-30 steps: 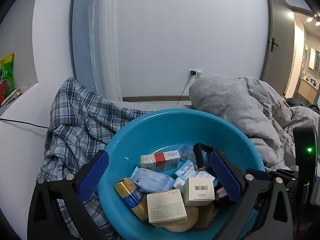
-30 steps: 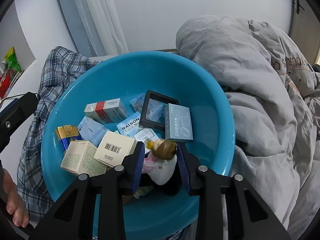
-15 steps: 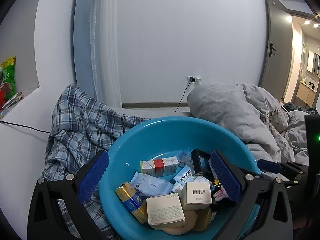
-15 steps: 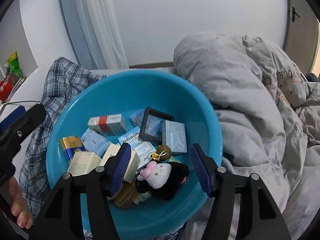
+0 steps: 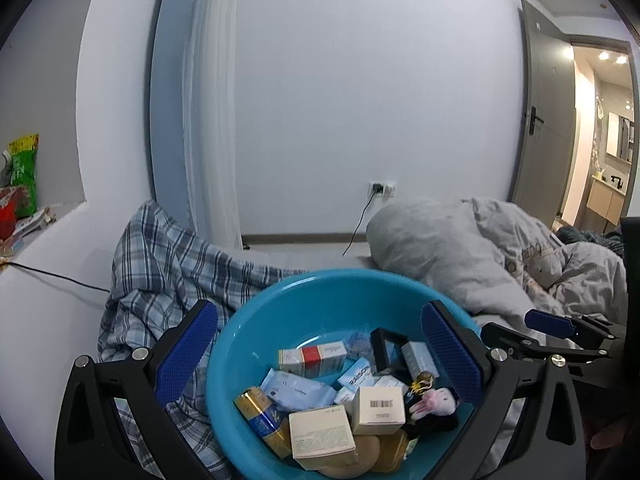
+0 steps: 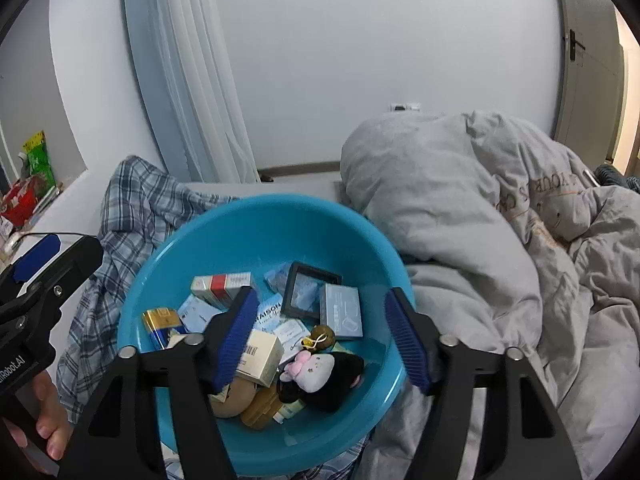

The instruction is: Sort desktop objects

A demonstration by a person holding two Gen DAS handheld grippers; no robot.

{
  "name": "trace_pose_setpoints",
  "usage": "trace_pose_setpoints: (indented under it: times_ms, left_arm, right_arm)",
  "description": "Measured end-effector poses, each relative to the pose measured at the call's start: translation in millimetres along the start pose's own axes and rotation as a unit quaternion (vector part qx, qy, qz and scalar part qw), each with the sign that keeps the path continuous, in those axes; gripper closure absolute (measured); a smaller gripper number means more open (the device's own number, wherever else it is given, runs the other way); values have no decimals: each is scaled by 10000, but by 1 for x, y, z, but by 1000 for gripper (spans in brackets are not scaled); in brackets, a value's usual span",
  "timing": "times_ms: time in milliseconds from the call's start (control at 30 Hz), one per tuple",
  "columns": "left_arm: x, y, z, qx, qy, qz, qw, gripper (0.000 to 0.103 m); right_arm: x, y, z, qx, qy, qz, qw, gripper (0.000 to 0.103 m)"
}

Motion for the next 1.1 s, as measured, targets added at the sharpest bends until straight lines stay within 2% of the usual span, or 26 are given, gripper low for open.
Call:
trace_pose_setpoints:
  times_ms: [167, 267, 433, 533, 667, 733, 867, 967, 1100]
  left_arm:
    - [-30, 19, 4, 68, 70, 406, 9991, 0]
    - [-56, 34, 6, 139, 147, 819, 9964, 0]
    - [-88, 49, 11, 239, 118, 1236, 9920, 0]
    - [-97, 51, 14, 327, 173, 1352, 9901, 0]
    - [-111, 56, 11, 252, 302, 1590, 9865, 0]
    - [-114, 58, 10, 254, 232, 1587, 9867, 0]
    - [-124, 62, 10, 331, 438, 1620, 9853, 0]
    - [-134, 65, 8, 334, 694, 1668, 9830, 0]
    - [-149, 67, 7, 144, 747, 1933, 9782, 0]
  right_arm:
    - [-19, 11, 5, -8, -132, 238, 9996, 34]
    - [-35, 19, 8, 48, -204, 447, 9988, 22]
    - [-62, 32, 12, 38, -346, 812, 9961, 21]
    - [-76, 39, 14, 21, -439, 1005, 9940, 20]
    - [-97, 47, 15, -2, -567, 1281, 9901, 8]
    - [-106, 49, 14, -41, -612, 1402, 9882, 7]
    - [-123, 54, 11, -136, -720, 1621, 9841, 1]
    - [-139, 58, 9, -180, -808, 1856, 9791, 1]
    - [-159, 63, 9, -275, -1026, 2181, 9701, 1]
Point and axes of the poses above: each gripper's, at about its wrist camera, not at the fingertips, and x roughly the way its jaws point, z to its right, y to its top, the point moved 10 cm from there along x, roughly the way its jaws point, and after that the axes turned 4 degrees about -z, right-handed, at the moved point
